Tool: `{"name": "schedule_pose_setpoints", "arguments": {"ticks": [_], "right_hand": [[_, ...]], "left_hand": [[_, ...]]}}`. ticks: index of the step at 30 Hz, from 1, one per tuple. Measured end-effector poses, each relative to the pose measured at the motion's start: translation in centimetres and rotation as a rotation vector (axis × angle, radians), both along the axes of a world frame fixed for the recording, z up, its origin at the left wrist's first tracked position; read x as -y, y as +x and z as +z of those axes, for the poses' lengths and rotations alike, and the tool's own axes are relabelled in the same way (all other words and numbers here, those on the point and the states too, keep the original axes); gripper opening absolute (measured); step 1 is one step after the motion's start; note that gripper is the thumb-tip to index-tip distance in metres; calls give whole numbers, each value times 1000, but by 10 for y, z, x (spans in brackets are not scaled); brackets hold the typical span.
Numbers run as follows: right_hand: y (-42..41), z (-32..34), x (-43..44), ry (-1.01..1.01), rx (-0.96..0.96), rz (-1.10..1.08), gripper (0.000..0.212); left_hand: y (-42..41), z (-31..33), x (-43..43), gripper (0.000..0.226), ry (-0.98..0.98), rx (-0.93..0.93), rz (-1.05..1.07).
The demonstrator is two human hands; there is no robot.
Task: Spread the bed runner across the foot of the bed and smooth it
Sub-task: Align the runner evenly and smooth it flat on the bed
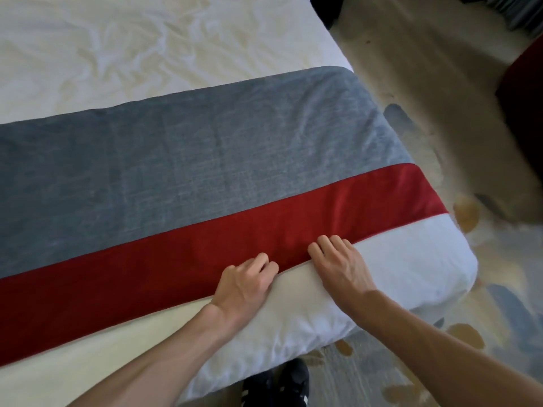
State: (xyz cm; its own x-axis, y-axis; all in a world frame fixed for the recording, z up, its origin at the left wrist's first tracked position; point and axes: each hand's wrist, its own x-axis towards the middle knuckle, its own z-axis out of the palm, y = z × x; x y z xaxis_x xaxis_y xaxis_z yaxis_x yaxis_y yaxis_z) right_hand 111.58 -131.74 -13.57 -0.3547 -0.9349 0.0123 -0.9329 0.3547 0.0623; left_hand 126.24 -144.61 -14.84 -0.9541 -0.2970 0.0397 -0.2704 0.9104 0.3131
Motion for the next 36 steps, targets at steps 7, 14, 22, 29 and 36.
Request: {"name": "schedule_pose_setpoints", "arguments": {"ticks": [7,14,22,29,36], "right_hand": [[14,-3,-24,9,106,12,18],[29,-7,-47,250,140,-46,71],[4,8,-49,169,158,-1,55],[-66,9,-64,112,113,-137,47],[-143,3,-106,198,195,-244,63]], "left_hand": [[11,-7,-11,21,40,54,-89],[11,-20,-20,82,-127,402,-231],[-6,-9,-13,77,-88,339,-305],[-88,-3,-38,72,-73,292,-337],[-164,-6,-84,62,-69,242,-271]]}}
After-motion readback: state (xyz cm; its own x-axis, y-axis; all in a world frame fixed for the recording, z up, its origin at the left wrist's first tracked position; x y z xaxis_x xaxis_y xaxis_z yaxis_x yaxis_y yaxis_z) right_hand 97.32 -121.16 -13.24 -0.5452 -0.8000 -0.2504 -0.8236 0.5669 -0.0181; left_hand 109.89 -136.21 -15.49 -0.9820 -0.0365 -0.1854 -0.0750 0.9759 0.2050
